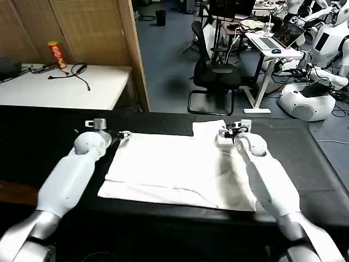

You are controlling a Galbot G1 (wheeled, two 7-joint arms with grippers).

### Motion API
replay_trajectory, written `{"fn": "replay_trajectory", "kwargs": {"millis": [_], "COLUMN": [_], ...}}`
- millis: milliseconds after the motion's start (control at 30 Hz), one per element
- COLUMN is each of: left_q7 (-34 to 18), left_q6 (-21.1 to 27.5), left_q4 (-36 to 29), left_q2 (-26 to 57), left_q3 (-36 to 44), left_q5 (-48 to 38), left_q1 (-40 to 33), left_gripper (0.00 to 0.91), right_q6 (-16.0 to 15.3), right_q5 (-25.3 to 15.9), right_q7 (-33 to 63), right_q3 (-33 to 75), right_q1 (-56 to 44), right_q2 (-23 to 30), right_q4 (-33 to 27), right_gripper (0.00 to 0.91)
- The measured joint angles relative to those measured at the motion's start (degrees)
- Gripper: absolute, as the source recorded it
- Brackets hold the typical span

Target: Fold and organize the clothes.

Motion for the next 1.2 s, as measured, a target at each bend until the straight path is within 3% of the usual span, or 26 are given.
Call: {"fn": "replay_trajectory", "kwargs": {"millis": [33,67,167,233,367,433,467,733,900,1200], "left_q7": [0.2,0.3,1.0,1.2,1.6,1.9,2.1,2.9,2.8,1.9], "left_q6": [-0.2,-0.4,-0.8,-0.9,-1.1,-1.3,-1.3,-1.5,-1.8,-1.5], "left_q4": [0.3,0.7,1.4,1.4,1.5,1.8,2.0,2.3,2.0,-4.1], "left_q2": [-0.2,-0.4,-0.6,-0.6,-0.7,-0.7,-0.7,-1.1,-1.2,1.1], "left_q3": [0.0,0.0,0.1,0.2,0.4,0.6,0.7,1.0,0.8,-0.3], "left_q5": [0.5,0.9,1.7,1.9,2.2,2.6,2.7,3.5,3.8,2.5], "left_q1": [0.0,-0.1,-0.2,-0.2,-0.1,-0.2,-0.2,-0.4,-0.3,2.5], "left_gripper": [0.731,0.644,0.488,0.458,0.273,0.215,0.185,0.156,0.156,0.156], "right_q6": [-0.1,-0.2,-0.3,-0.5,-0.5,-0.6,-0.7,-0.4,1.9,4.0], "right_q5": [-0.1,-0.1,-0.1,-0.1,-0.1,-0.1,-0.1,-0.1,-0.1,0.7], "right_q7": [0.0,0.0,0.0,0.0,0.1,0.1,0.1,0.0,-1.2,-2.7], "right_q3": [0.0,0.0,0.0,0.2,0.8,1.1,1.3,1.9,2.3,3.1], "right_q1": [0.0,0.0,0.0,0.1,0.1,0.1,0.0,-0.9,-1.8,-5.3], "right_q2": [0.1,0.2,0.4,0.5,0.5,0.6,0.6,0.6,0.2,-3.1], "right_q4": [-0.1,-0.2,-0.6,-0.9,-1.4,-1.5,-1.5,-0.8,0.5,7.9], "right_gripper": [0.878,0.780,0.644,0.536,0.244,0.176,0.098,0.020,0.000,0.000]}}
